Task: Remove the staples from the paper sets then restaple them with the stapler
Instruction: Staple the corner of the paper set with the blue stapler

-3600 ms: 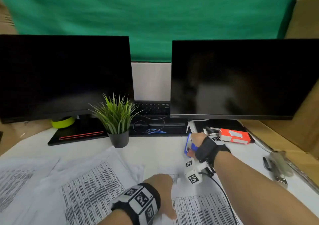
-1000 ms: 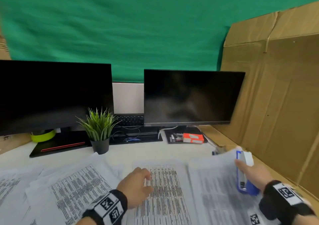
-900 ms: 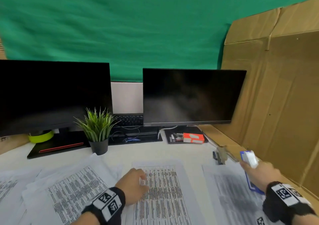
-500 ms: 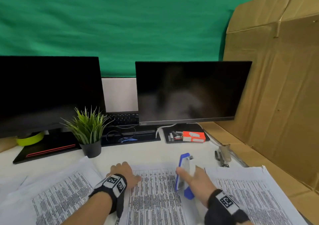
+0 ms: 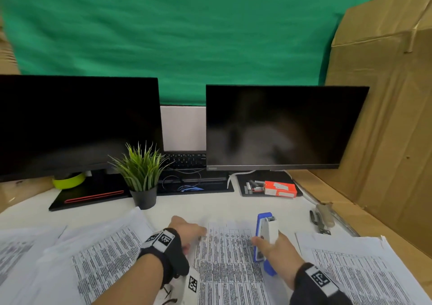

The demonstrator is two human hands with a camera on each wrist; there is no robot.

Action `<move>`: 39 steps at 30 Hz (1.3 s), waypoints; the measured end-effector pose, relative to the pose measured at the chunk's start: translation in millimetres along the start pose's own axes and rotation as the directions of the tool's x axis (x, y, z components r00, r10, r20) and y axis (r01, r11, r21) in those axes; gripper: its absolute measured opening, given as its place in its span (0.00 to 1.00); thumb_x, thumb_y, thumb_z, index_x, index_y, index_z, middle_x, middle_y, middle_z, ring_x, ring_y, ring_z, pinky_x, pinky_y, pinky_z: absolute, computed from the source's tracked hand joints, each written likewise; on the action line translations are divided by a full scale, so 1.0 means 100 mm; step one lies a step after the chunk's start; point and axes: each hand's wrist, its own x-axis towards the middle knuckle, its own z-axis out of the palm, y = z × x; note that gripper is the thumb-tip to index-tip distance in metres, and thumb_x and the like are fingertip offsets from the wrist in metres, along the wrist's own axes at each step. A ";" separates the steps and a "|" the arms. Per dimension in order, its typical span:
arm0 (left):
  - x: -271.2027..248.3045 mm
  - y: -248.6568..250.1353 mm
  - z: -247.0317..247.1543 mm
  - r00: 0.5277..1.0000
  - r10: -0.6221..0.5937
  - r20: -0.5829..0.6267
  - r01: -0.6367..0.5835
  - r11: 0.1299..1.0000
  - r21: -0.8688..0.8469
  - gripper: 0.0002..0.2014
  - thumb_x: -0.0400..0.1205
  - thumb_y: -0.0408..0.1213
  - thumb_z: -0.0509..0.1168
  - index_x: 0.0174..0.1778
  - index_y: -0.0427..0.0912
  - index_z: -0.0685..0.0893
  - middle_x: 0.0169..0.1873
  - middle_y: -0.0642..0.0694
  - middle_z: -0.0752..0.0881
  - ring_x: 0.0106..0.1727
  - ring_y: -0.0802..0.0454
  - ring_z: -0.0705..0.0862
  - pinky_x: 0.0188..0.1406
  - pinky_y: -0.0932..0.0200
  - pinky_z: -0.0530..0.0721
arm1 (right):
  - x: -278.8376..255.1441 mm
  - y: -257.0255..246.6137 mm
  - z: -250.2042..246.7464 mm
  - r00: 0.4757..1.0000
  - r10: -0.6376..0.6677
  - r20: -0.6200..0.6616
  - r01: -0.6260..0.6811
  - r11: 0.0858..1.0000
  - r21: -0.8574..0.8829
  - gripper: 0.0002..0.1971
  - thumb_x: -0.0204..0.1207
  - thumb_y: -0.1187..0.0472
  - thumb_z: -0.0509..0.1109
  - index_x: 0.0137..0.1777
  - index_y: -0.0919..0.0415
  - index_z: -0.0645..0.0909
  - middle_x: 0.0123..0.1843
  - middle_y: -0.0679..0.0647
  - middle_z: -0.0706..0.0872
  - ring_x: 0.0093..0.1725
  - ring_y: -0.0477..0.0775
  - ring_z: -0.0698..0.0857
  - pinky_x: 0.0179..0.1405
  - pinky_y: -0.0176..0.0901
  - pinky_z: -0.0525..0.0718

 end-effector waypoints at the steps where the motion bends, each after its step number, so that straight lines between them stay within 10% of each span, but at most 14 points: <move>1: -0.04 -0.01 -0.01 1.000 -0.012 0.019 0.013 1.000 -0.022 0.34 0.71 0.42 0.78 0.66 0.34 0.70 0.45 0.37 0.83 0.36 0.44 0.82 0.40 0.52 0.85 | 0.00 0.00 0.01 1.000 0.002 -0.008 -0.002 1.000 -0.002 0.12 0.79 0.52 0.68 0.52 0.62 0.79 0.44 0.59 0.89 0.40 0.53 0.87 0.32 0.34 0.79; 6: -0.14 -0.04 -0.02 0.986 0.024 0.167 -0.043 0.994 0.105 0.35 0.65 0.55 0.78 0.62 0.36 0.80 0.27 0.46 0.79 0.27 0.50 0.77 0.31 0.61 0.76 | -0.01 -0.02 0.01 1.000 -0.014 -0.019 0.014 1.000 0.010 0.09 0.80 0.54 0.68 0.47 0.61 0.78 0.38 0.56 0.85 0.36 0.53 0.84 0.32 0.35 0.78; 13: -0.40 0.06 0.14 0.839 0.224 0.496 0.024 0.895 -0.445 0.18 0.81 0.34 0.70 0.65 0.30 0.82 0.53 0.34 0.89 0.51 0.38 0.90 0.50 0.42 0.88 | -0.04 -0.01 0.01 0.999 -0.021 -0.033 0.024 0.997 0.078 0.07 0.80 0.57 0.68 0.46 0.61 0.80 0.36 0.53 0.84 0.33 0.50 0.81 0.34 0.37 0.76; 15: -0.42 0.10 0.20 0.853 0.267 0.448 0.001 0.858 -0.514 0.17 0.78 0.34 0.73 0.61 0.30 0.84 0.56 0.32 0.88 0.53 0.36 0.88 0.58 0.36 0.85 | -0.03 0.00 0.01 0.999 -0.033 -0.038 0.036 0.995 0.097 0.07 0.79 0.58 0.69 0.47 0.63 0.82 0.38 0.54 0.87 0.37 0.53 0.85 0.37 0.38 0.78; 18: -0.45 0.16 0.22 0.907 0.282 0.313 -0.117 0.883 -0.455 0.05 0.78 0.33 0.73 0.46 0.36 0.87 0.42 0.38 0.90 0.41 0.42 0.87 0.46 0.48 0.88 | -0.03 0.00 0.03 0.998 -0.017 -0.055 0.023 0.993 0.116 0.08 0.79 0.57 0.70 0.50 0.62 0.82 0.43 0.57 0.89 0.44 0.56 0.87 0.40 0.40 0.81; 21: -0.42 0.20 0.16 0.932 0.356 0.076 -0.327 0.911 -0.252 0.11 0.77 0.29 0.71 0.54 0.34 0.87 0.48 0.35 0.90 0.43 0.45 0.89 0.42 0.48 0.90 | -0.05 -0.01 0.05 0.998 0.031 -0.052 -0.022 0.987 0.161 0.07 0.79 0.60 0.70 0.52 0.62 0.80 0.45 0.60 0.87 0.44 0.57 0.86 0.39 0.42 0.81; 24: -0.61 0.29 0.01 0.844 0.536 0.028 -0.530 0.840 -0.119 0.13 0.78 0.29 0.72 0.58 0.42 0.89 0.52 0.46 0.91 0.51 0.50 0.90 0.56 0.49 0.88 | -0.06 -0.06 -0.03 0.992 0.081 -0.095 -0.045 0.942 0.332 0.11 0.75 0.67 0.73 0.56 0.69 0.80 0.44 0.63 0.87 0.42 0.61 0.85 0.41 0.47 0.82; 30: -1.28 0.48 -0.47 0.623 0.782 0.018 -0.738 0.596 -0.317 0.15 0.79 0.24 0.69 0.56 0.46 0.89 0.46 0.48 0.93 0.45 0.48 0.92 0.40 0.59 0.90 | -0.32 -0.48 -0.49 0.996 -0.082 -0.038 0.087 0.763 0.641 0.11 0.77 0.73 0.66 0.56 0.61 0.81 0.50 0.59 0.85 0.49 0.58 0.83 0.54 0.58 0.82; 34: -1.61 0.52 -0.58 0.536 0.843 0.034 -0.774 0.507 -0.379 0.16 0.77 0.23 0.69 0.61 0.38 0.87 0.48 0.44 0.92 0.49 0.44 0.91 0.43 0.57 0.90 | -0.43 -0.75 -0.63 0.972 -0.222 0.075 0.114 0.728 0.676 0.25 0.63 0.71 0.75 0.63 0.63 0.81 0.56 0.59 0.85 0.55 0.62 0.83 0.40 0.52 0.88; 39: -1.85 0.56 -0.64 0.480 0.868 0.129 -0.802 0.493 -0.337 0.16 0.77 0.27 0.70 0.59 0.44 0.88 0.50 0.45 0.92 0.50 0.44 0.92 0.46 0.50 0.91 | -0.47 -0.76 -0.49 0.956 -0.247 0.156 0.053 0.673 0.737 0.18 0.60 0.68 0.72 0.53 0.65 0.87 0.61 0.65 0.87 0.59 0.72 0.85 0.54 0.66 0.85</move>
